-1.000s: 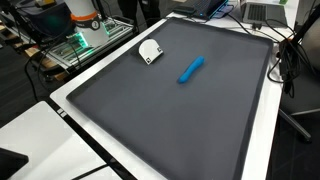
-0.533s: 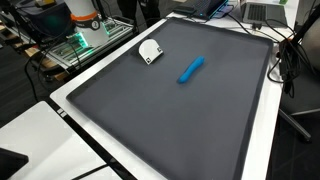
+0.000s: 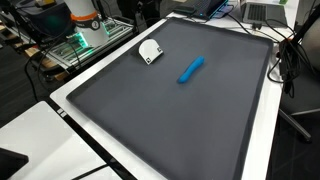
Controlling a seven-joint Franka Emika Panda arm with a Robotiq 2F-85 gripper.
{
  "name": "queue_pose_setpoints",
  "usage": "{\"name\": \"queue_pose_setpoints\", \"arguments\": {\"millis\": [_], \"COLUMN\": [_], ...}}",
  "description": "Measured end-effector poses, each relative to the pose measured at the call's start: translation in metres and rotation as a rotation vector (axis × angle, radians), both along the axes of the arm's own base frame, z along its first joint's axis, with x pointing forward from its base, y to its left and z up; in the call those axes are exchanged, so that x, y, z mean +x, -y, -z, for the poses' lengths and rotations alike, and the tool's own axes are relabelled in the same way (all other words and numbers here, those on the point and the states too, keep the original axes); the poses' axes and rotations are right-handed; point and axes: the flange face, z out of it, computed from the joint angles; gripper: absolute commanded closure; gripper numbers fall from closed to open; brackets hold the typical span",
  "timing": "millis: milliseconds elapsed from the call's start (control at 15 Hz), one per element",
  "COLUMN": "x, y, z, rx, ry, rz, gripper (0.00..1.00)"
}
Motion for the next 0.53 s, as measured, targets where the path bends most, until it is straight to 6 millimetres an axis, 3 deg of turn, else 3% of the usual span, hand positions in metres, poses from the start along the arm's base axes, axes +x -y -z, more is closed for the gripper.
{"name": "queue_pose_setpoints", "arguments": {"millis": [533], "x": [-0.014], "y": [0.020], "z": [0.034], "rx": [0.035], "ry": [-0.049], "rz": [0.410], "gripper": [0.00]}}
